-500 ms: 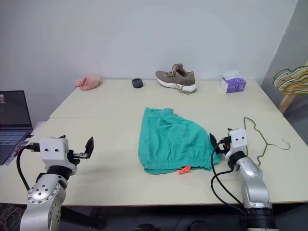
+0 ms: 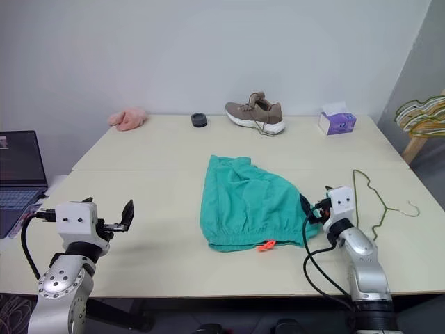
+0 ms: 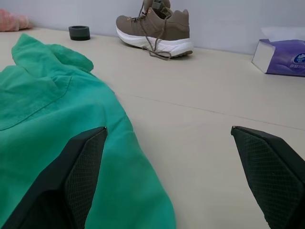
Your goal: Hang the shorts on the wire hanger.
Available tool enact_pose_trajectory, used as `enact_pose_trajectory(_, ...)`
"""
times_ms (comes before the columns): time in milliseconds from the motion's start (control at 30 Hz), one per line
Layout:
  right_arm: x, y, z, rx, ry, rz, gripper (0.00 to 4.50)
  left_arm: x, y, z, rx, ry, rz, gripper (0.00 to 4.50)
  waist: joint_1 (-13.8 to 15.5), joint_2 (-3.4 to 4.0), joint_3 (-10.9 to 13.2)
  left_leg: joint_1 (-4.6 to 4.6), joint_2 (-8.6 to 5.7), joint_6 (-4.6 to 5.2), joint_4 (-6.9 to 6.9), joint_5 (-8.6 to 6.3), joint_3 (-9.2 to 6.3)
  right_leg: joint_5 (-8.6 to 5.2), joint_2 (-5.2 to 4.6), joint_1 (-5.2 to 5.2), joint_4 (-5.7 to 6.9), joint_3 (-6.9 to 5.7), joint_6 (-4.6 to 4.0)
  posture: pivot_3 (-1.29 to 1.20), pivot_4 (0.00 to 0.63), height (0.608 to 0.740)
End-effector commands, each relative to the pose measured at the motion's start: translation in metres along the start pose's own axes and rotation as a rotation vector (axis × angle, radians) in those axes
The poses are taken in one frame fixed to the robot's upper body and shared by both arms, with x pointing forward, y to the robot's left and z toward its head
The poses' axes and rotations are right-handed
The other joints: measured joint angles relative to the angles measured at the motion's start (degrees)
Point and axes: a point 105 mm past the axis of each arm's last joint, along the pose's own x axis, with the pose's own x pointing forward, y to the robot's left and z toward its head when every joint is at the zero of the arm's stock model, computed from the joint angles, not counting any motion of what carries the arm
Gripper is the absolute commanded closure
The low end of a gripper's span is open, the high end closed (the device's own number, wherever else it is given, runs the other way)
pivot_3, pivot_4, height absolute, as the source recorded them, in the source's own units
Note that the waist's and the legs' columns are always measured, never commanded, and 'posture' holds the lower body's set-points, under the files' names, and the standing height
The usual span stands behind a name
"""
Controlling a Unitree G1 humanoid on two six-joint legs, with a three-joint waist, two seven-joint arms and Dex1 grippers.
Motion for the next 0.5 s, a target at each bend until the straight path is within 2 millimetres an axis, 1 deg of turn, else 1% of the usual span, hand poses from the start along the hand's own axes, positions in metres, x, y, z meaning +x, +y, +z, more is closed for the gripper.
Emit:
enact_pose_trajectory(33,0.0039,0.0004,0.0154,-0.021,-0.057,0.015,0.06,-0.0015,0.0024,0.0159,0.019,-0.069,-0.010,0.00,0.0,0.00,0.0,0.00,0.00,0.00,0.00,0.00,0.00,0.00,0.00,0.00,0.00,0.00,0.00,-0.01,0.000,0.740)
enact_pose_trajectory(200,0.0046,0.0015,0.0176,-0.027,-0.063,0.023,0.06,-0.0036,-0.0008,0.0200,-0.029,-0.098,-0.051,0.00,0.0,0.00,0.0,0.00,0.00,0.00,0.00,0.00,0.00,0.00,0.00,0.00,0.00,0.00,0.00,-0.02,0.000,0.740)
enact_pose_trajectory(500,0.0059,0.0068,0.0207,-0.035,-0.071,0.050,0.06,-0.0042,0.0041,0.0189,-0.030,-0.092,-0.037,0.00,0.0,0.00,0.0,0.00,0.00,0.00,0.00,0.00,0.00,0.00,0.00,0.00,0.00,0.00,0.00,-0.02,0.000,0.740)
